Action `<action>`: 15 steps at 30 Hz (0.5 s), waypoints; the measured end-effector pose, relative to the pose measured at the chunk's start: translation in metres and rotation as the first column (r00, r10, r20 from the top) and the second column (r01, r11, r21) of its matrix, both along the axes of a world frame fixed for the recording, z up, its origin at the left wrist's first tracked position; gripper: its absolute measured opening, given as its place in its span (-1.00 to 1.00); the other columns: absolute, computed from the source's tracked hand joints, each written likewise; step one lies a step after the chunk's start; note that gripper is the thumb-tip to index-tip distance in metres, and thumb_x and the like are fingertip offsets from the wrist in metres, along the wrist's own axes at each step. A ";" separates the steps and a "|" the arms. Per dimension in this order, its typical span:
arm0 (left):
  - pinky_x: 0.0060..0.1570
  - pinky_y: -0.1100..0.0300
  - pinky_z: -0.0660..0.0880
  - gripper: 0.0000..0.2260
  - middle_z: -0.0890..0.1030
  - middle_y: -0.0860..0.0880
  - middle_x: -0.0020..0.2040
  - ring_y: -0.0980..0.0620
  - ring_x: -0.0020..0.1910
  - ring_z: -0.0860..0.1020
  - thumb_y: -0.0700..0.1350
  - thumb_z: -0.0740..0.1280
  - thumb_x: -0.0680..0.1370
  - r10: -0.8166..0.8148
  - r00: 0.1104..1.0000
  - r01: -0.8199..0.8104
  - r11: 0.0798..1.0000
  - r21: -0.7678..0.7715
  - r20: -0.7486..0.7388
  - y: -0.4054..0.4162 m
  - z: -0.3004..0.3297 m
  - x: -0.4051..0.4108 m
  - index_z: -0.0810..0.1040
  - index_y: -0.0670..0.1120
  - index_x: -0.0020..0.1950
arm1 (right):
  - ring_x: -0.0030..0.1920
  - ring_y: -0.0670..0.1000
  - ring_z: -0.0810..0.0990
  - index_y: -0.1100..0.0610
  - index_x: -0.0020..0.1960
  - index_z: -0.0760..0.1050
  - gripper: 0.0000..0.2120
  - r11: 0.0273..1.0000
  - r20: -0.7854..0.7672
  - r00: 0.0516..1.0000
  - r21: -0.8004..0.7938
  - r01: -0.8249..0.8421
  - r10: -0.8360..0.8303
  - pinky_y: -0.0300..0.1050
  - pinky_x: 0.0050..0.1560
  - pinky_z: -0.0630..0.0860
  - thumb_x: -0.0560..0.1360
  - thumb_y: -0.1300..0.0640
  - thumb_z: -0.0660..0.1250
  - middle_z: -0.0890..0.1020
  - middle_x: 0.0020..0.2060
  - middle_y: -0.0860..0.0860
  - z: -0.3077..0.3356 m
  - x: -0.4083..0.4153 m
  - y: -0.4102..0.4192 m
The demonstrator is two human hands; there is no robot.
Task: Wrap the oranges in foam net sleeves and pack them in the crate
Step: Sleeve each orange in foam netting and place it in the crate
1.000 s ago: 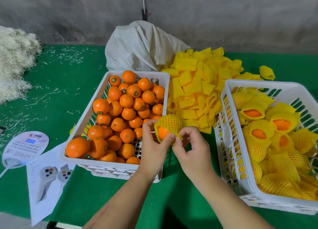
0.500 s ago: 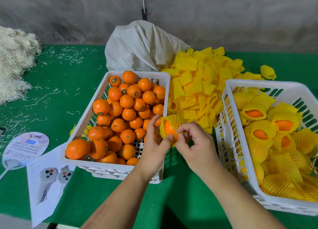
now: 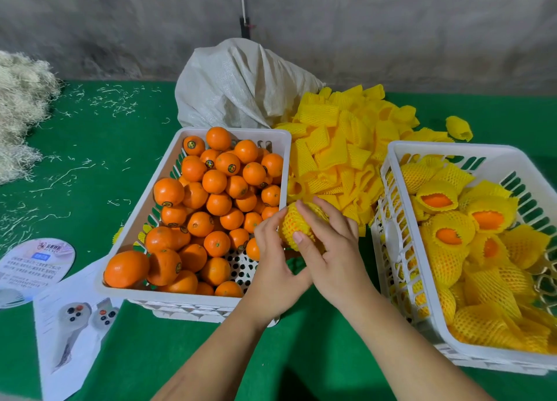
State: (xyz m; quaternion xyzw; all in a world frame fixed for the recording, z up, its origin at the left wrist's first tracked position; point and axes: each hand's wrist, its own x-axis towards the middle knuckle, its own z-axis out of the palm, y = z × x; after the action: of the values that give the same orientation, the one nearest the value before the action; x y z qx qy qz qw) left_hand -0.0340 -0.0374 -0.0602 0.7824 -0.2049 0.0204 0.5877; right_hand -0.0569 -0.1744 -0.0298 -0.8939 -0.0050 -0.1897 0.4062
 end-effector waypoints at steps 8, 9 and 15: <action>0.22 0.02 0.59 -0.17 0.18 0.01 0.61 -0.08 0.40 0.52 0.15 0.53 0.52 -0.036 0.978 -0.008 0.977 -0.213 -0.206 0.003 0.008 0.000 0.08 0.24 0.64 | 0.31 -0.01 0.51 0.02 0.41 0.57 -0.68 0.999 0.251 0.967 -0.011 0.040 -0.036 -0.18 0.28 0.46 0.68 0.09 0.25 0.55 0.41 -0.12 0.010 0.005 -0.011; 0.24 0.04 0.58 -0.14 0.21 0.04 0.62 -0.05 0.40 0.54 0.18 0.54 0.51 -0.059 0.967 -0.007 0.967 -0.256 -0.248 0.003 0.010 0.000 0.07 0.26 0.64 | 0.28 -0.04 0.53 0.03 0.38 0.58 -0.68 0.999 0.270 0.962 0.019 0.040 -0.044 -0.22 0.25 0.48 0.69 0.05 0.23 0.57 0.35 -0.19 0.013 0.006 -0.013; 0.28 0.09 0.58 -0.36 0.57 0.01 0.43 -0.05 0.41 0.57 0.18 0.57 0.50 -0.172 0.928 0.059 0.943 -0.327 -0.331 0.007 0.006 0.004 0.41 0.21 0.53 | 0.10 -0.07 0.65 0.03 0.23 0.66 -0.72 0.969 0.121 0.993 0.245 -0.040 0.011 0.00 0.07 0.63 0.68 -0.02 0.24 0.70 0.05 -0.17 0.019 0.010 -0.022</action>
State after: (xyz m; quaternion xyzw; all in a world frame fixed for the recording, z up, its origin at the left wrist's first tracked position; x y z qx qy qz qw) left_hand -0.0297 -0.0308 -0.0540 0.6570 -0.1358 -0.1241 0.7311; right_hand -0.0468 -0.1967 -0.0111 -0.8234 -0.0168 -0.2363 0.5156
